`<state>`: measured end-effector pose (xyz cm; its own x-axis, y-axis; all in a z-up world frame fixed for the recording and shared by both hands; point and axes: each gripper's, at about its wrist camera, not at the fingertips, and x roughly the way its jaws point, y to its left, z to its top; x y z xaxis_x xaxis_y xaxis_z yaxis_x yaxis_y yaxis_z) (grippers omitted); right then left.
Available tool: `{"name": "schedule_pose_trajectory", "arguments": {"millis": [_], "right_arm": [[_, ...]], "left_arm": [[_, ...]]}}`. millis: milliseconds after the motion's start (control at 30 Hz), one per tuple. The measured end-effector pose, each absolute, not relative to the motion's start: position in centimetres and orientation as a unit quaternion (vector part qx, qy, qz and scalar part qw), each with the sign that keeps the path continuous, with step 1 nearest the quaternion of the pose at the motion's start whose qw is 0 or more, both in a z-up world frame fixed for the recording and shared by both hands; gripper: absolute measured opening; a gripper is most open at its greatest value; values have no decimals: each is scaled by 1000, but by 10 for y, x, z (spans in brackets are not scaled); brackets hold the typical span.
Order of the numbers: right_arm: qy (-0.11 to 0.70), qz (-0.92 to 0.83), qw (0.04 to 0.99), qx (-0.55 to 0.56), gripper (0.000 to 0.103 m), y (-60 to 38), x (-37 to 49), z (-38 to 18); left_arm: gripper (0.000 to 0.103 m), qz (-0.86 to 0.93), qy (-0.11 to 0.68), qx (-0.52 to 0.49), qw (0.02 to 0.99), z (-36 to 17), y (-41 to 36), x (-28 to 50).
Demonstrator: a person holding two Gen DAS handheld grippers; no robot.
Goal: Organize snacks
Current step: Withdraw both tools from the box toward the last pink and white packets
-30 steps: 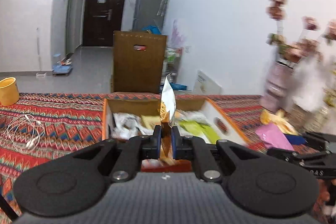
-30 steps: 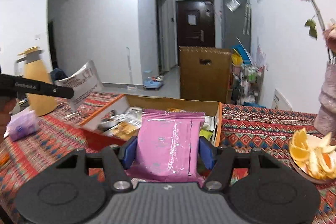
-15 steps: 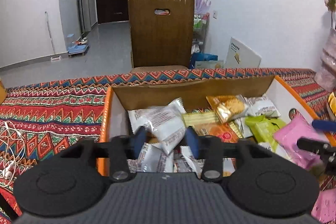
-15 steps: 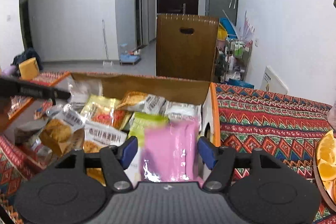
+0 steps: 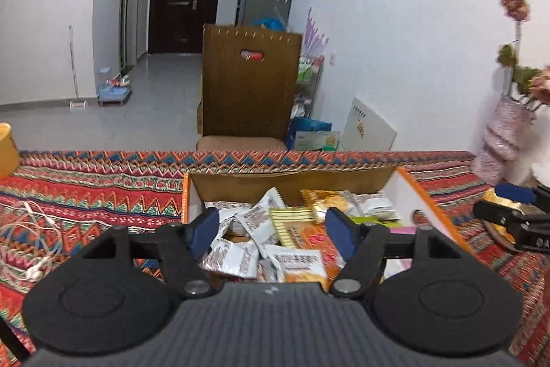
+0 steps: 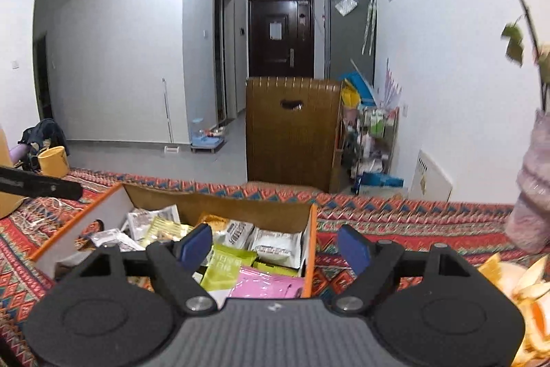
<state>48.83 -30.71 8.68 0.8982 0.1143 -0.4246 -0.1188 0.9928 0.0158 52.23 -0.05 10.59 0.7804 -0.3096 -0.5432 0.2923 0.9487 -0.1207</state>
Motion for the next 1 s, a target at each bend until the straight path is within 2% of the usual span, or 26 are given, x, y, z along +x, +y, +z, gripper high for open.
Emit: {"name": "schedule_pose_trajectory", "arguments": {"millis": [67, 200, 300, 433, 667, 833, 1000], "right_arm": [[210, 64, 976, -16, 83, -309, 470, 99], [196, 83, 976, -45, 86, -310, 423, 124], [180, 92, 978, -55, 91, -311, 379, 138], [168, 110, 978, -61, 94, -313, 314, 143], [194, 122, 972, -58, 102, -317, 223, 112], [226, 121, 967, -13, 103, -319, 171, 67], [291, 102, 950, 49, 103, -318, 141, 8]], "left_arm": [[79, -163, 277, -14, 947, 119, 3, 495], [84, -158, 254, -19, 954, 136, 10, 430], [99, -141, 239, -14, 960, 139, 14, 377], [100, -112, 229, 33, 966, 125, 5, 306], [102, -77, 251, -2, 965, 86, 0, 206], [102, -40, 273, -12, 961, 47, -9, 156], [102, -46, 314, -6, 948, 24, -14, 132]]}}
